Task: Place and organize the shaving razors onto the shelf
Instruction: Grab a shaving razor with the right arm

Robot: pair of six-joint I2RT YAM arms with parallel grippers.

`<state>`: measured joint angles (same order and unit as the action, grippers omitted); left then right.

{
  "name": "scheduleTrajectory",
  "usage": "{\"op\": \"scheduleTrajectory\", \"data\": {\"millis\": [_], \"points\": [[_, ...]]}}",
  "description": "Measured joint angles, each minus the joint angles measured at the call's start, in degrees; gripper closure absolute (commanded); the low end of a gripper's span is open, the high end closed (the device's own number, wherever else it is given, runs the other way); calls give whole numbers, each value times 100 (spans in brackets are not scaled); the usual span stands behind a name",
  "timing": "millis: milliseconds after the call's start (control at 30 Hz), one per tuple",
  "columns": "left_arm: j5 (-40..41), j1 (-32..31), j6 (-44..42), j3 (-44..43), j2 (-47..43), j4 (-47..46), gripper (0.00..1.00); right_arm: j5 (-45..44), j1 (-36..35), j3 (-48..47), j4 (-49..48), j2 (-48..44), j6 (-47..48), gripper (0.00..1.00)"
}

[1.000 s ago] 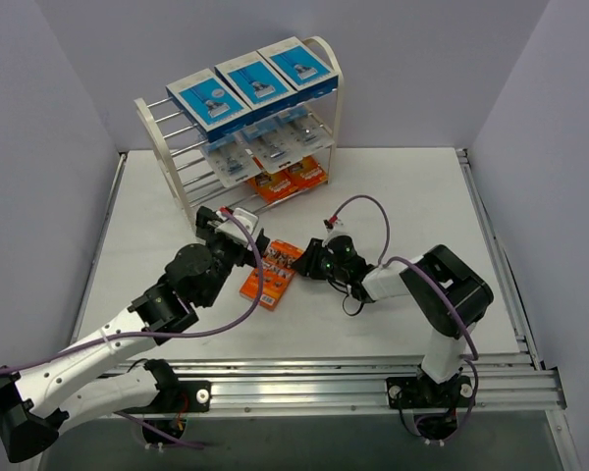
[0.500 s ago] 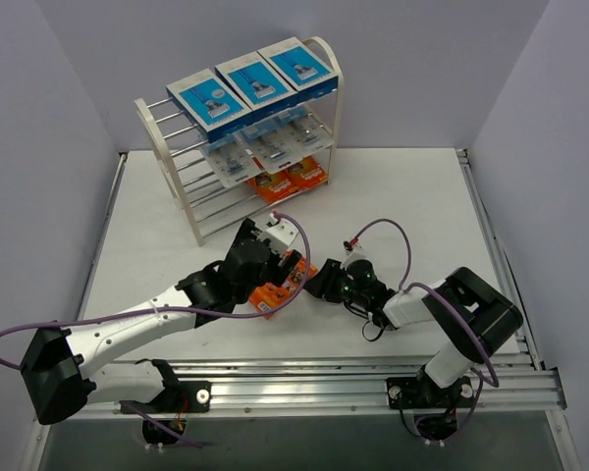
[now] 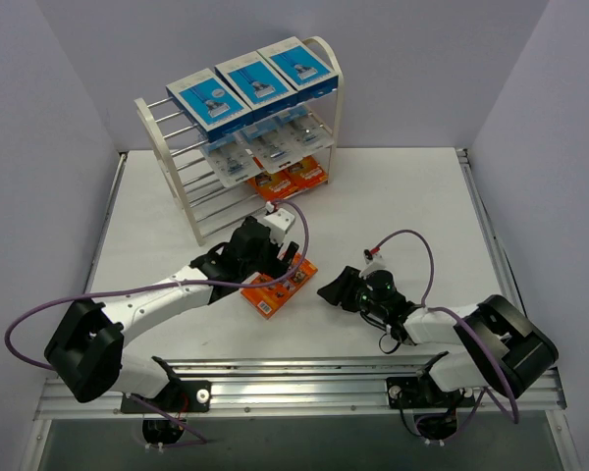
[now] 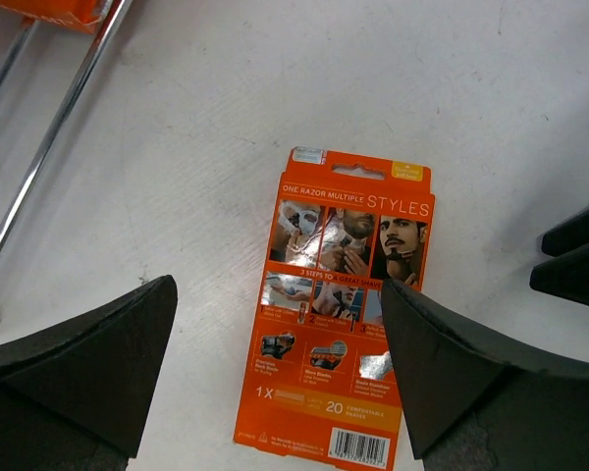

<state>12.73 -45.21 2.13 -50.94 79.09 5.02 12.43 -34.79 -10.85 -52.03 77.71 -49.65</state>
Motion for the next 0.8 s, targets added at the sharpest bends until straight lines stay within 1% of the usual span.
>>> {"op": "scheduleTrajectory", "data": {"millis": [133, 233, 367, 533, 567, 633, 667, 767, 800], "points": [[-581, 345, 83, 2, 299, -273, 6, -2, 0, 0, -22, -68, -138, 55], [-1025, 555, 155, 2, 599, -431, 5, -4, 33, 0, -114, -33, -286, 57], [-1464, 741, 201, 2, 1016, -566, 5, -2, 131, -33, -323, 304, -577, 60], [-1788, 922, 238, 2, 1351, -570, 0, -2, 291, -120, -623, 758, -935, 60], [-1825, 955, 256, 0, 1370, -573, 6, -4, 302, -173, -671, 839, -986, 60], [-1902, 1016, 304, 0, 1399, -575, 12, -9, 328, -295, -791, 1029, -1082, 60], [-1930, 1036, 315, -13, 1423, -573, 17, -20, 332, -348, -839, 1121, -1141, 60], [-2024, 1071, 323, -116, 1539, -560, 27, -61, 332, -459, -1032, 1377, -1349, 58], [-2046, 1073, 330, -153, 1569, -557, 33, -72, 332, -498, -1117, 1471, -1425, 57]]}}
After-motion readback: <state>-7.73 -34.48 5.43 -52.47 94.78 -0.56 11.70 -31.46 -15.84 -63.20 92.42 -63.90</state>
